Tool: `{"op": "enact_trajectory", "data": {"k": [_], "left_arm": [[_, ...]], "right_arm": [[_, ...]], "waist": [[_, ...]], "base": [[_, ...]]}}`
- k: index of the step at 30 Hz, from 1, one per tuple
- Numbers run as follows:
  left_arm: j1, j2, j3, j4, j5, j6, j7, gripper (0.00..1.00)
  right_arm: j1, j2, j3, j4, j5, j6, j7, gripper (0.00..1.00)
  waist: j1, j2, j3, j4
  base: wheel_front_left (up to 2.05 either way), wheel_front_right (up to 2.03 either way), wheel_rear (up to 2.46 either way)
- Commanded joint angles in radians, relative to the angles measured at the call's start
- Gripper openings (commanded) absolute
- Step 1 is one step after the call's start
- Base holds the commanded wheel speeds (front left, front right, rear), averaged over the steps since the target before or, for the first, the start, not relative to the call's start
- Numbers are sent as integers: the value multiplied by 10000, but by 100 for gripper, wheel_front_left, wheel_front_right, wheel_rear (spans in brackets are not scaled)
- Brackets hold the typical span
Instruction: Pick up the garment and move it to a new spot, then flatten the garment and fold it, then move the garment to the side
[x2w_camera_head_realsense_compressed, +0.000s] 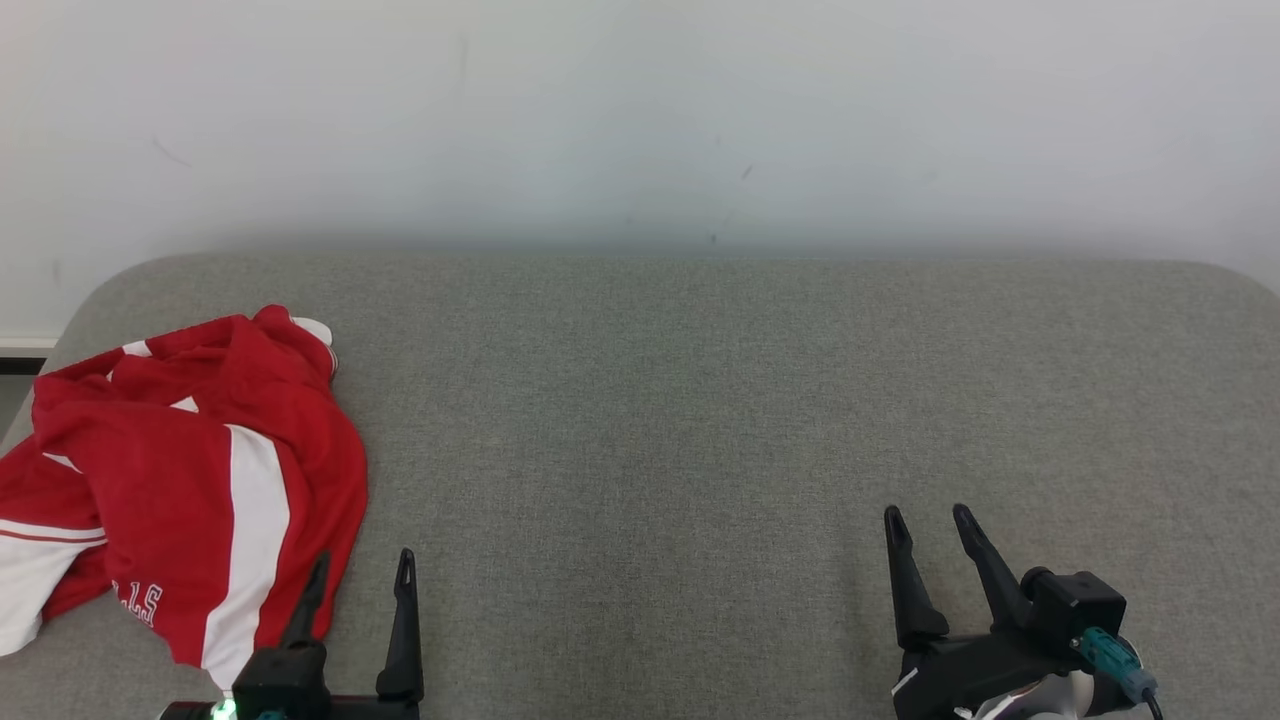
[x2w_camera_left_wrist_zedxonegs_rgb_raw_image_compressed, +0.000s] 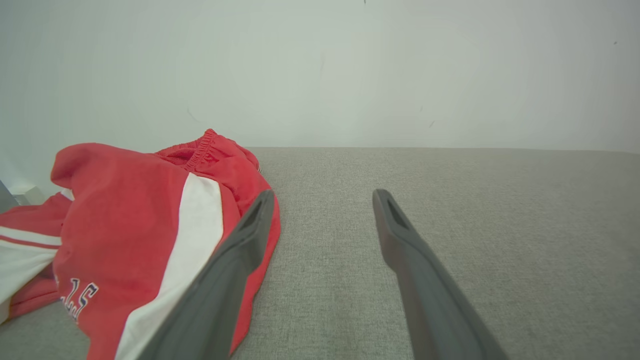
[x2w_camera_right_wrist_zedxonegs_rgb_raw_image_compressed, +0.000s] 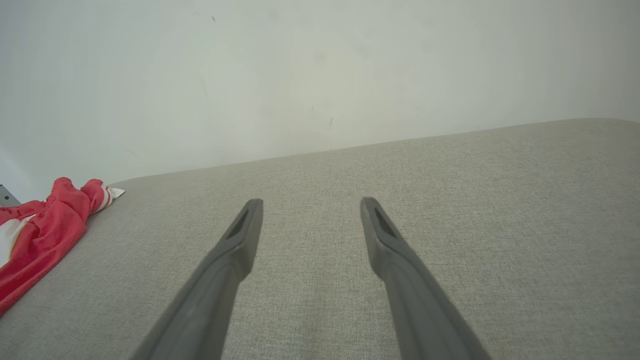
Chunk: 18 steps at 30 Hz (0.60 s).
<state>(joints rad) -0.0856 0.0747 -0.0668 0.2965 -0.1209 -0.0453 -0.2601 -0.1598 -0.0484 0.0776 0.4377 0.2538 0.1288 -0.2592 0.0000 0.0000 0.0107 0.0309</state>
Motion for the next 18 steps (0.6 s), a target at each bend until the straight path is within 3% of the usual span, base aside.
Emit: {"op": "enact_trajectory", "data": {"k": [1,18], "left_arm": [[-118,-25,3,20,136,-43,-60,100],[-165,-158,227,102,96,-52,-60,100]], "right_arm": [[-12,-34,33,40,-143,36,-70,100],[152,-29,-28,-40,-43,36,-57,100]], "waist": [[0,0,-1,-7],[0,0,-58,288]], "base": [[0,0,0],[0,0,0]]}}
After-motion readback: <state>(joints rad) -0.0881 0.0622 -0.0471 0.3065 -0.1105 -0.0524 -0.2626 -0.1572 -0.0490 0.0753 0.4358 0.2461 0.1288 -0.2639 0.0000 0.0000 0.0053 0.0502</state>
